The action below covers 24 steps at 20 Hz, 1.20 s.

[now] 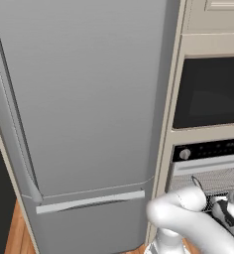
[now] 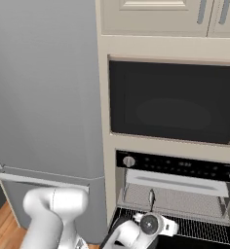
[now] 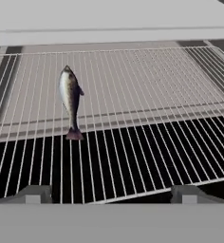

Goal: Take the fish from the oven and place it on the plate on the counter.

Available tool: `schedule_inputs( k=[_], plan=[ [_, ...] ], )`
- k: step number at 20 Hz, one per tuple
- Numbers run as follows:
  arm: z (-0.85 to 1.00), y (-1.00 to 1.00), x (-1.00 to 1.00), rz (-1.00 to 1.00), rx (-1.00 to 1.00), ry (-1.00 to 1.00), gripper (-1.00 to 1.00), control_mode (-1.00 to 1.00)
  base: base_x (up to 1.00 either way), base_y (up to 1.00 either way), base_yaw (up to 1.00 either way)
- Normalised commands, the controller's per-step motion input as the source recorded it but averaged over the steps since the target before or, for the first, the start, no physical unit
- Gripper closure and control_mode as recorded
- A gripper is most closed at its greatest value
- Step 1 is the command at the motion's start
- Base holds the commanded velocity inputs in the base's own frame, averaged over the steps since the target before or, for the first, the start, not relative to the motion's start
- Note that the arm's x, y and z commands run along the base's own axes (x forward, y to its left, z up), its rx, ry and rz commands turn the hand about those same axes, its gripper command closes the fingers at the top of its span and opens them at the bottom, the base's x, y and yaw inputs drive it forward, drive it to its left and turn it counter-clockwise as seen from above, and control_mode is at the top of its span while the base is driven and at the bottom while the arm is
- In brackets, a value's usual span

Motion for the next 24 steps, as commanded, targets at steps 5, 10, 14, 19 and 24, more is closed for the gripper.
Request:
schedule_inputs(
  k=[5, 10, 14, 19, 24],
  plan=[
    [0.76, 0.00, 0.18, 0.00, -0.02, 0.24, -1.00, -1.00, 0.00, 0.00, 0.00],
    [0.04, 0.22, 0.90, 0.00, -0.04, 0.53, -1.00, -1.00, 0.00, 0.00, 0.00],
    [-0.11, 0.27, 0.96, 0.00, 0.06, 0.26, -1.00, -1.00, 0.00, 0.00, 0.00],
    [-0.18, 0.20, 0.45, 0.00, 0.14, 0.02, -1.00, -1.00, 0.00, 0.00, 0.00],
    [-0.54, -0.08, -0.03, 0.00, 0.18, -0.04, -1.00, -1.00, 0.00, 0.00, 0.00]
  ],
)
